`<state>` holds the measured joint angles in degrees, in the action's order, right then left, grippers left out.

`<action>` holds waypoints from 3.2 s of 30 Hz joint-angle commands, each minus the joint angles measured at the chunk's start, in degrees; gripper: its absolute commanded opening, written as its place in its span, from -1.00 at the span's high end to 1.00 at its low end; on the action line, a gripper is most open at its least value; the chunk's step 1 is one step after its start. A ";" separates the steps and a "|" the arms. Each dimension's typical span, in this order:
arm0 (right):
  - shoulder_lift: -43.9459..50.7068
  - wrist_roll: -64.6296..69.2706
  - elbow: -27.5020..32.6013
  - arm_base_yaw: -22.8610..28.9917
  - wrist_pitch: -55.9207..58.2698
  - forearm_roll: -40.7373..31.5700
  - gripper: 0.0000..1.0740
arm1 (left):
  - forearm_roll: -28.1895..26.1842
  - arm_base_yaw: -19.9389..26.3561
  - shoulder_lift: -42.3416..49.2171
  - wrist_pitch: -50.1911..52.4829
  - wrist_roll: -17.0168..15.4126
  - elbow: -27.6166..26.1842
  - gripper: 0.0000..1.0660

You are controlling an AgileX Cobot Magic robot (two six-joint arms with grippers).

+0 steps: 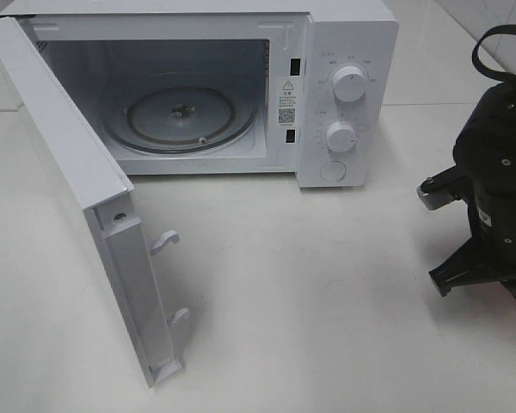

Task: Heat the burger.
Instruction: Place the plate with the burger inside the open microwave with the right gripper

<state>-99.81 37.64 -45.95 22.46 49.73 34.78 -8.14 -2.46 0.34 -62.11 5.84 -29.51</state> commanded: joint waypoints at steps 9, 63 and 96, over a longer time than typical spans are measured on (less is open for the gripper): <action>6.59 1.49 4.24 5.39 5.16 3.55 1.00 | 0.17 -0.11 1.32 0.80 -0.17 0.00 -0.83; 21.83 -2.12 12.95 46.24 12.61 3.09 1.00 | 0.17 -0.11 1.32 0.80 -0.17 0.00 -0.83; 21.83 -19.60 12.78 50.59 3.44 9.97 1.00 | 0.17 -0.11 1.32 0.80 -0.17 0.00 -0.83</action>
<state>-78.61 19.54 -32.95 72.59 51.85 39.88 -8.14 -2.46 0.34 -62.11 5.84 -29.51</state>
